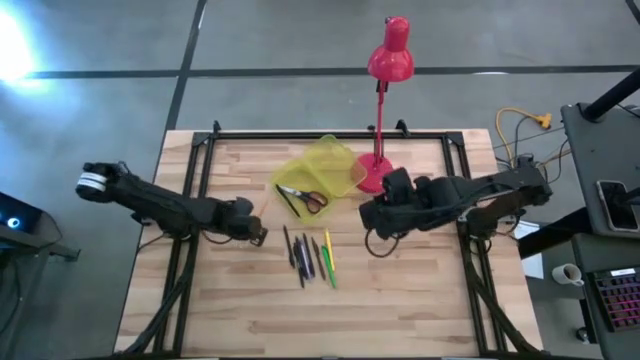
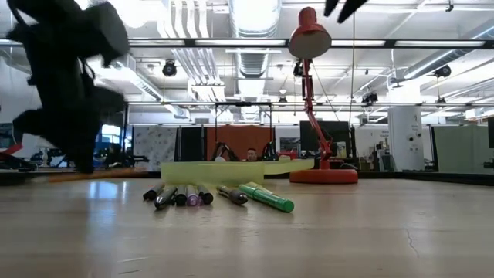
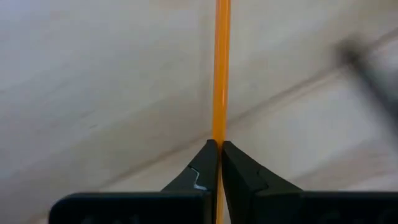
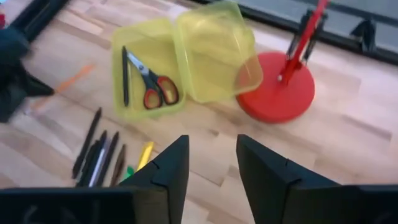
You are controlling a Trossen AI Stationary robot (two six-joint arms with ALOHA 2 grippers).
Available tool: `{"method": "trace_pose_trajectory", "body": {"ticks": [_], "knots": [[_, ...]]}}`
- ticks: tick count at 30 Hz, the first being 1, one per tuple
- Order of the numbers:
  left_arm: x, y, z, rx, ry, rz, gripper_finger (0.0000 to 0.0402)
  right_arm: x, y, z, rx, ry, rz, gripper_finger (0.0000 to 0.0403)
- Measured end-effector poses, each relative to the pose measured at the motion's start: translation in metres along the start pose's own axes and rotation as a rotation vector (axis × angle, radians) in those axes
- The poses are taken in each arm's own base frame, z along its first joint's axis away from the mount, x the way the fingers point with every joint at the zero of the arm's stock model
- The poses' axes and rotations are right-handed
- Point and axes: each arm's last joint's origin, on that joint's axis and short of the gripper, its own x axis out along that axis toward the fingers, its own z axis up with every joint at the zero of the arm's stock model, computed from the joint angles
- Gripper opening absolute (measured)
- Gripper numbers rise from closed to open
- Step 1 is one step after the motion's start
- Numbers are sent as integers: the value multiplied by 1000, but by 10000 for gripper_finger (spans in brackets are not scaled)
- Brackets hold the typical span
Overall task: Pick & place school supplies into a supply box
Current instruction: Put the orange pencil into the yellow supply box
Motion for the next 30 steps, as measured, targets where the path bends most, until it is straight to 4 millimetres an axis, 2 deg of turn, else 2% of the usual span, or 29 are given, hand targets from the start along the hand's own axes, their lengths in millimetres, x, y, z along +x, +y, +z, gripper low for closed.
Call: {"method": "trace_pose_trajectory", "body": {"ticks": [6, 9, 13, 16, 19, 25, 30], "knots": [[-39, 4, -14, -121, -183, -206, 2, 11, 1, -25, 39, 19, -41, 110], [-50, 3, -12, -199, -261, -296, 2, 15, 5, -35, 65, 24, -49, 104], [-56, -8, -1, -315, -377, -424, 2, 14, 10, -42, 94, 15, -39, 97], [-53, -16, 10, -333, -429, -443, 1, 12, 11, -45, 112, -2, -30, 92], [-43, -16, 15, -229, -389, -373, 1, 10, 11, -46, 105, -4, -25, 87], [-27, -23, 8, 38, -204, -342, 0, 11, 12, -48, 27, 6, -26, 89], [-3, -28, 1, 50, -140, -234, 14, 19, 15, -48, -2, 9, -51, 95]]}}
